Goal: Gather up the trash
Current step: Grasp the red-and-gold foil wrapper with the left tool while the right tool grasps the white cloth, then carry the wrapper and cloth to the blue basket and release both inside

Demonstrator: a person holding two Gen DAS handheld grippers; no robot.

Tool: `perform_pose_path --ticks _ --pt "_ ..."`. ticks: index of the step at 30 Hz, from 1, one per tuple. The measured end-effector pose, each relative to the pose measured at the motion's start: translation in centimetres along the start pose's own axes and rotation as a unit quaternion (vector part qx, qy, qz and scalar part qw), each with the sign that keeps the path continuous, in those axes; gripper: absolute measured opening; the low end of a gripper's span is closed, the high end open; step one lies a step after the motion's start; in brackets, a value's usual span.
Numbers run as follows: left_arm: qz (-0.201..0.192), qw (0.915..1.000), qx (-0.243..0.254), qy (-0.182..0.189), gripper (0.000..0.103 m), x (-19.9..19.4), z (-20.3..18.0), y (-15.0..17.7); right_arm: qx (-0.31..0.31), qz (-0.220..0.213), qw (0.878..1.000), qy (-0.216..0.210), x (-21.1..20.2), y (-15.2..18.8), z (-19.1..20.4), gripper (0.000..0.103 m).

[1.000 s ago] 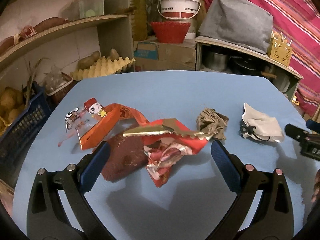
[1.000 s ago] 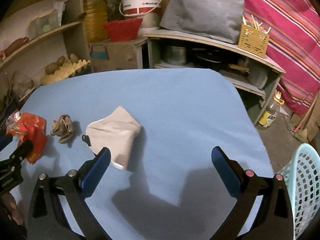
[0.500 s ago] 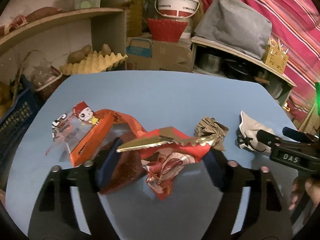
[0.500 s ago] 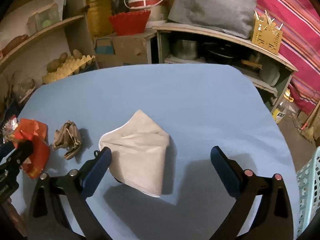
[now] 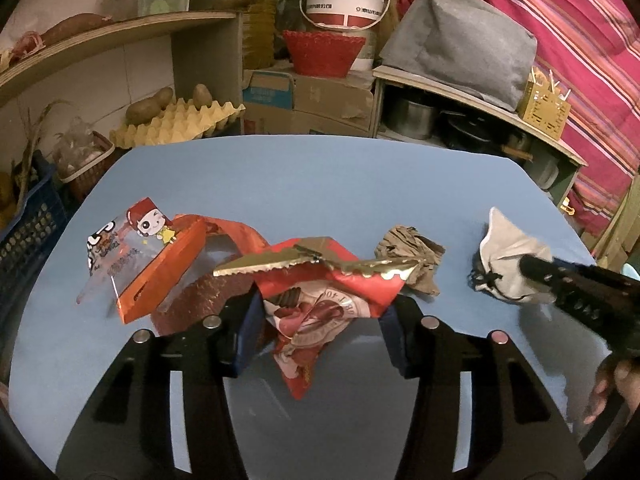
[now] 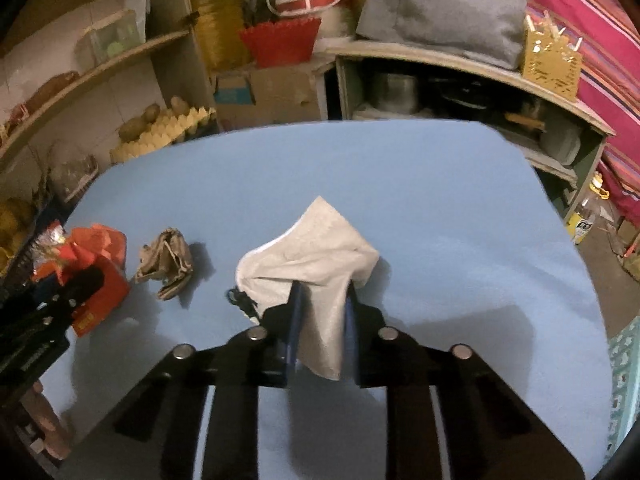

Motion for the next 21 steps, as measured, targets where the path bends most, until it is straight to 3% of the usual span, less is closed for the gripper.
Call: perform_pose_path --ticks 8,16,19,20,21 --pt "-0.014 0.9996 0.025 -0.004 0.050 -2.3 -2.8 0.3 0.015 -0.032 0.999 0.003 -5.2 0.4 -4.3 0.013" --pt "-0.026 0.9986 0.045 0.002 0.050 -4.4 -7.3 1.4 0.030 -0.037 0.999 -0.007 -8.3 2.0 -9.5 0.014" --pt "-0.029 0.9985 0.047 -0.001 0.050 -4.8 -8.1 1.7 0.028 -0.034 0.999 0.011 -8.3 2.6 -10.4 0.024" --pt "-0.028 0.9986 0.045 0.000 0.050 -4.9 -8.3 1.8 0.030 -0.033 0.999 0.014 -8.3 2.8 -10.8 0.043" --pt "-0.026 0.9987 0.044 0.000 0.050 -4.9 -8.5 1.8 0.034 -0.033 0.999 0.014 -8.3 3.0 -11.2 0.052"
Point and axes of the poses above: each gripper's, at about its wrist camera, not at the fingertips, and x roughly the way its jaws point, z to its left, y to its underside, the point moved 4 cm from there along x, roughly the way its jaws point, and after that the axes turned 5 degrees about z, right-handed, at the moved point
